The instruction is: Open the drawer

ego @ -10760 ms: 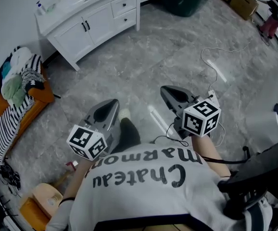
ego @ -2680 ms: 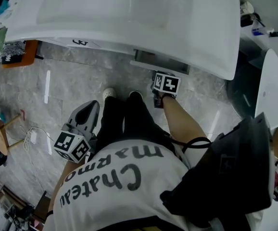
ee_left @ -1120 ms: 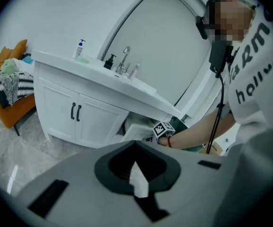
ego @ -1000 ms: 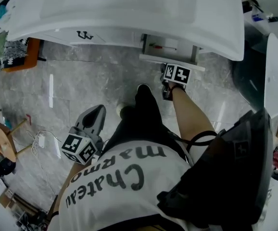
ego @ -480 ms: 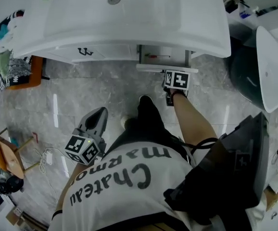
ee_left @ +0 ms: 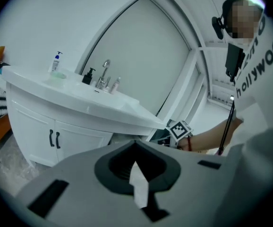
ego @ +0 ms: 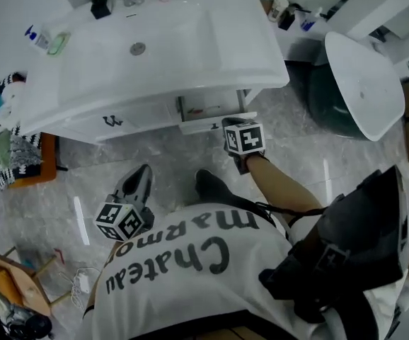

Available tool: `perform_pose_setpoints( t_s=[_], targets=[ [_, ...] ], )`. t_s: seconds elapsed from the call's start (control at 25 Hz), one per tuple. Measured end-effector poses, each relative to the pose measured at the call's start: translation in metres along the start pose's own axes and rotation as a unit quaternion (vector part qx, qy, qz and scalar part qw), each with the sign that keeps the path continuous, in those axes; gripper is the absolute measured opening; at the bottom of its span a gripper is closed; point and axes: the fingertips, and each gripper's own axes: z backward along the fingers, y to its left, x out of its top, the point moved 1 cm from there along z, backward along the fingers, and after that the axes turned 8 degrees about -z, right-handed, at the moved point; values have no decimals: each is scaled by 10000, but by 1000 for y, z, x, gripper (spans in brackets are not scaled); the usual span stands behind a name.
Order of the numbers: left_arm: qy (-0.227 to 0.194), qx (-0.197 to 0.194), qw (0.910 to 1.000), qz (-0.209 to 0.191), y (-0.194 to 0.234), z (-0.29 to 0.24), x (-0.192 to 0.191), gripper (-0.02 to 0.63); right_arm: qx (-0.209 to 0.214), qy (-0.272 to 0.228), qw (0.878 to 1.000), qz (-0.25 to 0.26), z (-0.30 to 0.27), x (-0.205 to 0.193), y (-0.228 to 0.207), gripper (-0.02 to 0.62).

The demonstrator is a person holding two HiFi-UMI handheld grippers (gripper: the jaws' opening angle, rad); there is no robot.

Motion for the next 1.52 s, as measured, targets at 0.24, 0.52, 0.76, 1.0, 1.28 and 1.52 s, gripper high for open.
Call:
perform_pose_setpoints(
  t_s=[0.24, 0.52, 0.76, 1.0, 1.28, 1.52],
  targets=[
    [-81, -29, 9999, -91, -9, 7, 20, 2, 1207, -744, 9888, -459, 49, 45, 58, 11],
    [-524, 168, 9983, 204, 10, 32, 67, 2, 2481, -1845, 9463, -947, 132, 93, 86, 11],
    [-794, -204, 9963, -250, -15, 40, 99, 2, 1917, -1595, 9682, -201, 156, 58, 78, 11],
    [-726, -419, 9954, -470, -31, 30, 92, 2, 1442, -1587, 9766, -156, 166, 36, 58, 11],
    [-836, -282, 9951, -456, -26, 32, 88, 2, 1294, -2017, 9707, -194, 182, 55, 49, 9],
    [-844, -184, 9952, -454, -24, 37, 83, 2, 1234, -1955, 9729, -60, 182, 52, 53, 10]
  ],
)
